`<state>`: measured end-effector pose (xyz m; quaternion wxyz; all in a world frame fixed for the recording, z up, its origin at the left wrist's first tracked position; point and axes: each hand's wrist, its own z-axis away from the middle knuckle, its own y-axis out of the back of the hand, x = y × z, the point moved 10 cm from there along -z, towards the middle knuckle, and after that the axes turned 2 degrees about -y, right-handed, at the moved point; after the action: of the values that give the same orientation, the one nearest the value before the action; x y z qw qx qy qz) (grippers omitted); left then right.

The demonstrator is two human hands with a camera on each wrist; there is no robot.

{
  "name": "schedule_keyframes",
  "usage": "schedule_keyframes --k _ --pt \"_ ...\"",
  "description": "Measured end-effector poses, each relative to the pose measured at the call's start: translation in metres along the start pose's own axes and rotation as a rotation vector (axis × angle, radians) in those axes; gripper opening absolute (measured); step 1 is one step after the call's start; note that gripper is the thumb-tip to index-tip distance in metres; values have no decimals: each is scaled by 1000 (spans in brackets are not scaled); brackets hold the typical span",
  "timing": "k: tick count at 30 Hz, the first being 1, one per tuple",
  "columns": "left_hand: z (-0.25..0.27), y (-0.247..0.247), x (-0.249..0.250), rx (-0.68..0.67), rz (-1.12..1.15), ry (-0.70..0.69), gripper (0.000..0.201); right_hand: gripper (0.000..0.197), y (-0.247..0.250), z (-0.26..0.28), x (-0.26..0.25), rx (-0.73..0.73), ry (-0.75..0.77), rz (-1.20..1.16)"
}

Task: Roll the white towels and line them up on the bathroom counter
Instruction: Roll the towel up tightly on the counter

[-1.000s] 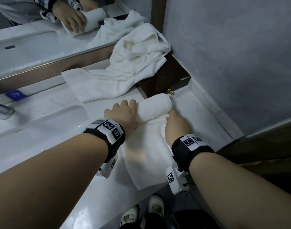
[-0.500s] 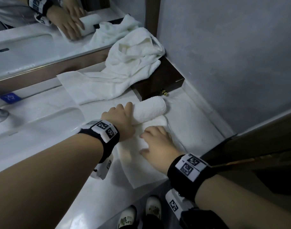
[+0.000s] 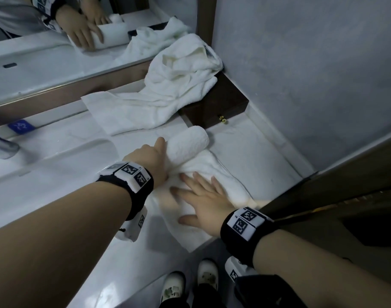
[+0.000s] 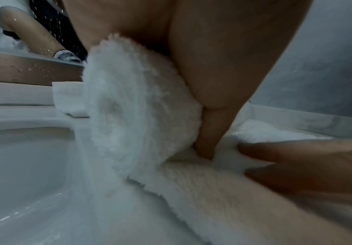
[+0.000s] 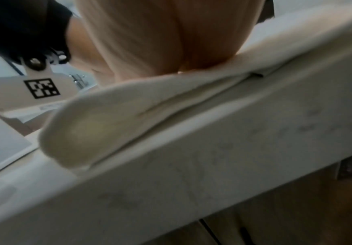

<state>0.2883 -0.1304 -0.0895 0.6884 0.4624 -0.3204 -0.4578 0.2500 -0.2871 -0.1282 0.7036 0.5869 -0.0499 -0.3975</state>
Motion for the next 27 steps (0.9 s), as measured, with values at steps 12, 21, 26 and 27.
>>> schedule_keyframes --k 12,21,26,27 --pt "20 3 9 12 95 -29 56 109 -2 2 13 69 -121 41" --pt "15 2 9 -117 296 -89 46 120 21 -1 28 170 -221 121" --pt "14 6 14 -138 267 -53 53 126 23 -7 31 175 -188 95" --pt "14 7 15 -133 251 -44 54 126 21 -8 33 162 -188 76"
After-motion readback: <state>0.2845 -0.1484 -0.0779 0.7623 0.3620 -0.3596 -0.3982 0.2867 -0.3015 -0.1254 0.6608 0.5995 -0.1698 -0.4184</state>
